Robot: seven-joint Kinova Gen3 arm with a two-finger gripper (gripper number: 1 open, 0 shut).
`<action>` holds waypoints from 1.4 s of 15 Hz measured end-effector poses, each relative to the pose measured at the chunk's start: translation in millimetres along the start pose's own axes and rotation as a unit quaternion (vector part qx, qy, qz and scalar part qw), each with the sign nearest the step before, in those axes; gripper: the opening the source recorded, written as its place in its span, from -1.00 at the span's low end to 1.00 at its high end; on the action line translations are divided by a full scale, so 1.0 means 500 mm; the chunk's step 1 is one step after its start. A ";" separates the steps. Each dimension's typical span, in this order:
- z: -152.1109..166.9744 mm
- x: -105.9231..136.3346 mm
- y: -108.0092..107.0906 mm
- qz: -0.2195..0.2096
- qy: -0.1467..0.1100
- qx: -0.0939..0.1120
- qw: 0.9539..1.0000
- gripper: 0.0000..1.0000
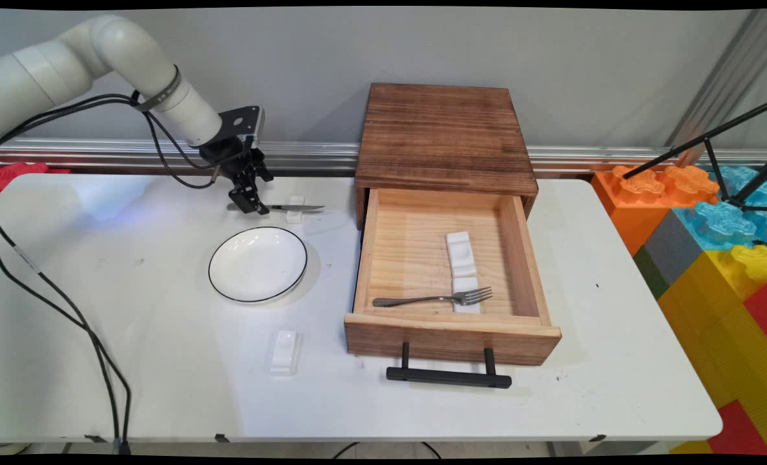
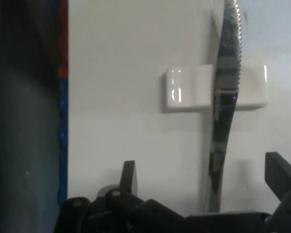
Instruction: Pick up the knife from the left of the white plate
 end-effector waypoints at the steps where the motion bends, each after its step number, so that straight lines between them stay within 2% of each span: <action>1: 0.003 0.005 0.001 -0.001 -0.001 -0.002 1.000 1.00; 10: 0.013 0.030 0.003 -0.010 -0.010 -0.019 1.000 1.00; 21: 0.019 0.040 -0.009 -0.016 -0.016 -0.025 0.999 1.00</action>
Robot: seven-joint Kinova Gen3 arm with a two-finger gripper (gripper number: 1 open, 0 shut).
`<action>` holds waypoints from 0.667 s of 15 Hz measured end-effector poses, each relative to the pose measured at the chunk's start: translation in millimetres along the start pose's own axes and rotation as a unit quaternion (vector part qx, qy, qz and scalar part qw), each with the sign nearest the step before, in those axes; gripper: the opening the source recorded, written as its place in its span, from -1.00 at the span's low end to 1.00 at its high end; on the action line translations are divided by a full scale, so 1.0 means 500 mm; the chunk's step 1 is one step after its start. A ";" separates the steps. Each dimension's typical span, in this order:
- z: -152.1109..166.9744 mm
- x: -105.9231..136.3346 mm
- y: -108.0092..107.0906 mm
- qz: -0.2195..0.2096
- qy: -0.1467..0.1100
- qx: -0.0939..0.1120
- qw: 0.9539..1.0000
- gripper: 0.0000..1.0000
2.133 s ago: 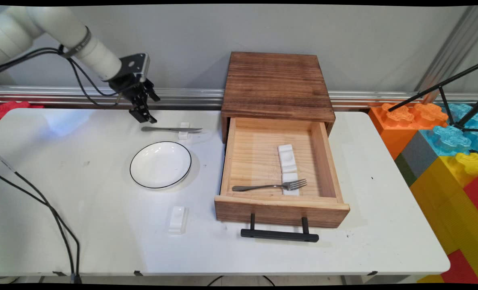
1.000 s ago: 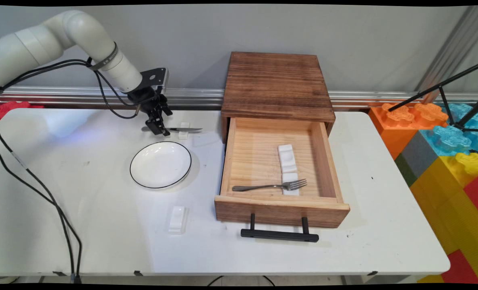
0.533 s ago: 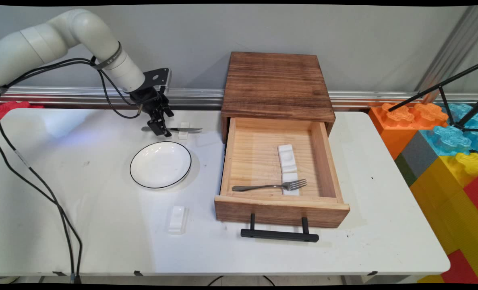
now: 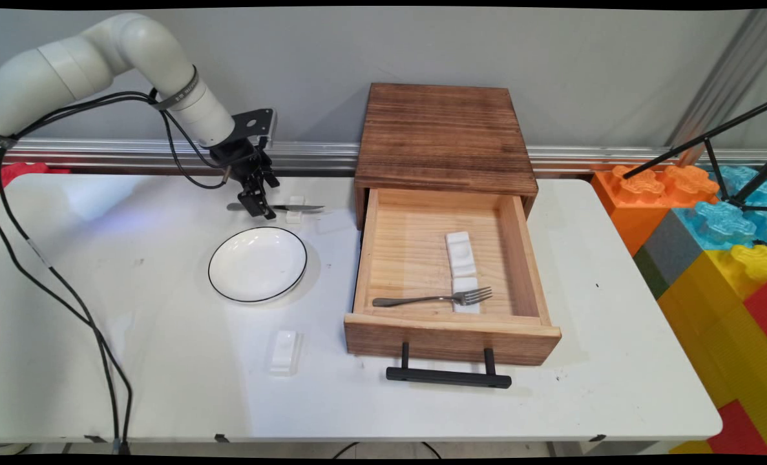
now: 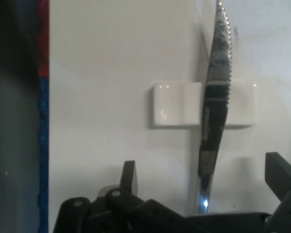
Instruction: Pick up the knife from the left of the white plate
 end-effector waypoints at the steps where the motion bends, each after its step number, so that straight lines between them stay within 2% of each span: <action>1: 0.001 -0.001 -0.001 0.000 -0.001 0.000 1.000 1.00; 9: 0.008 -0.005 -0.007 -0.004 -0.004 -0.007 1.000 1.00; 10: 0.008 -0.006 -0.007 -0.005 -0.004 -0.007 1.000 -1.00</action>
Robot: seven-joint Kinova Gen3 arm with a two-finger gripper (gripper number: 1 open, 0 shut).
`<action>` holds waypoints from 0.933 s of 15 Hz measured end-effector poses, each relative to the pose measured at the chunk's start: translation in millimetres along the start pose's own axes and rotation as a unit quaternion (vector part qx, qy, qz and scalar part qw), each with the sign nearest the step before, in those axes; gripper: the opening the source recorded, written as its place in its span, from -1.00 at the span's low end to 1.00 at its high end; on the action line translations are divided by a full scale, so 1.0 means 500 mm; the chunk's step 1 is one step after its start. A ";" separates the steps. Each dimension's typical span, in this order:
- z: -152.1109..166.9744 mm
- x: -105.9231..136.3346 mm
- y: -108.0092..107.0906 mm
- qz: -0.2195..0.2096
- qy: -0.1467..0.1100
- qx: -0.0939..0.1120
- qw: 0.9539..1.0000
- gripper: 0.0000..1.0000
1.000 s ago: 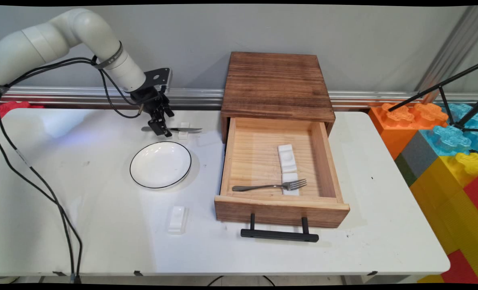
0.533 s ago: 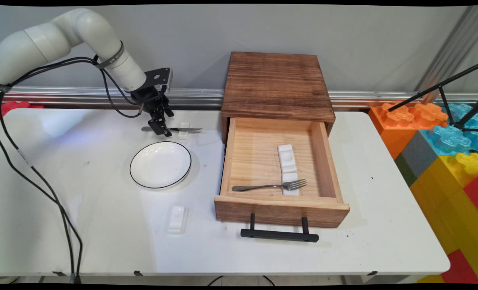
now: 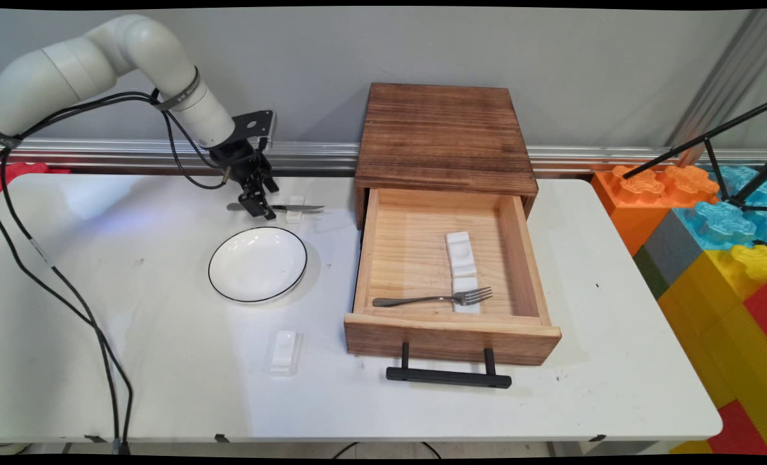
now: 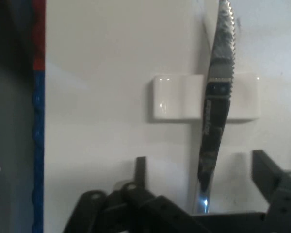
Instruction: Pick up the knife from the left of the white plate, then place the picked object into the drawer
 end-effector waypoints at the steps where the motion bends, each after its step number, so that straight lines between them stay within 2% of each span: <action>1: 0.000 0.000 0.000 0.000 0.000 -0.001 1.000 -1.00; 14: -0.003 -0.014 0.008 -0.017 -0.007 -0.014 1.000 -1.00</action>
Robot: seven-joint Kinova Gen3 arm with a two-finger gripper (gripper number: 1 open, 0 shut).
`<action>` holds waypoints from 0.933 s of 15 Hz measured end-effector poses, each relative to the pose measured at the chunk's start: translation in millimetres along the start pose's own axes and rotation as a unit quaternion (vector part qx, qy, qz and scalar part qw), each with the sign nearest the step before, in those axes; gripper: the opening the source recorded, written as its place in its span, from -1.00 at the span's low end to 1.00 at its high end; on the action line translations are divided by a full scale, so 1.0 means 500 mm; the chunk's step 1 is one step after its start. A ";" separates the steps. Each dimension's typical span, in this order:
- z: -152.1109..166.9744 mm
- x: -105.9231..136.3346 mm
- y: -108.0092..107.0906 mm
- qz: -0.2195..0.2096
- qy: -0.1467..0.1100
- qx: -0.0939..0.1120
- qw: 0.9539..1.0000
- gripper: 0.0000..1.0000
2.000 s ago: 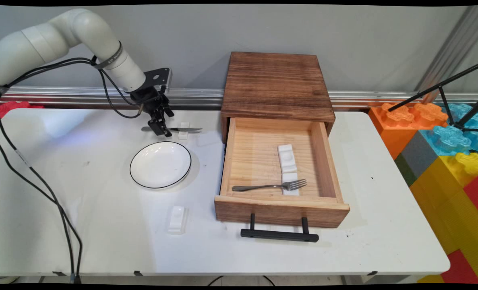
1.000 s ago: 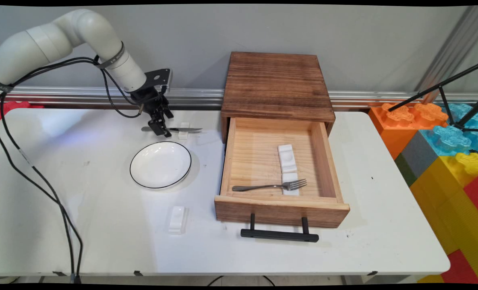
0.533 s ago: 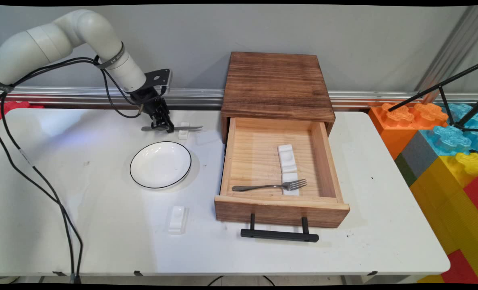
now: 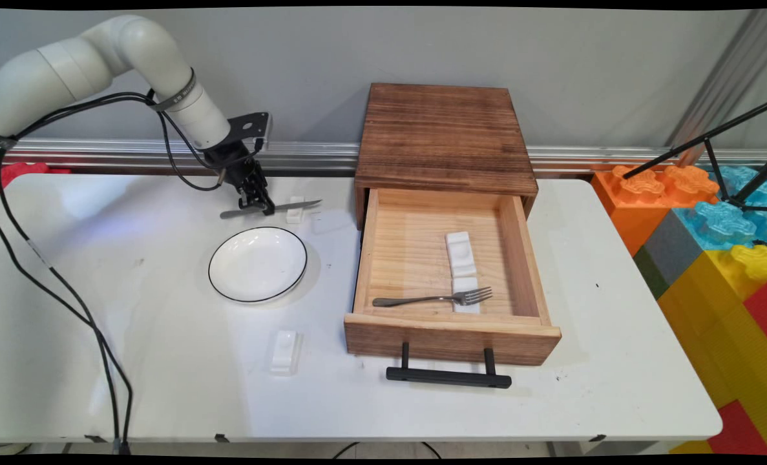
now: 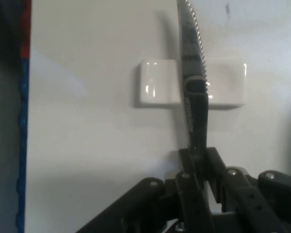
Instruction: Place the picked object into the drawer
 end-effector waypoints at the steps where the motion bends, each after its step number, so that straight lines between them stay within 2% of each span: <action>1: -0.002 0.000 0.001 -0.001 0.001 0.000 1.000 -1.00; 6: -0.023 0.006 0.007 -0.002 0.008 0.002 1.000 -1.00; 14: -0.111 0.007 0.031 -0.006 0.013 0.022 1.000 -1.00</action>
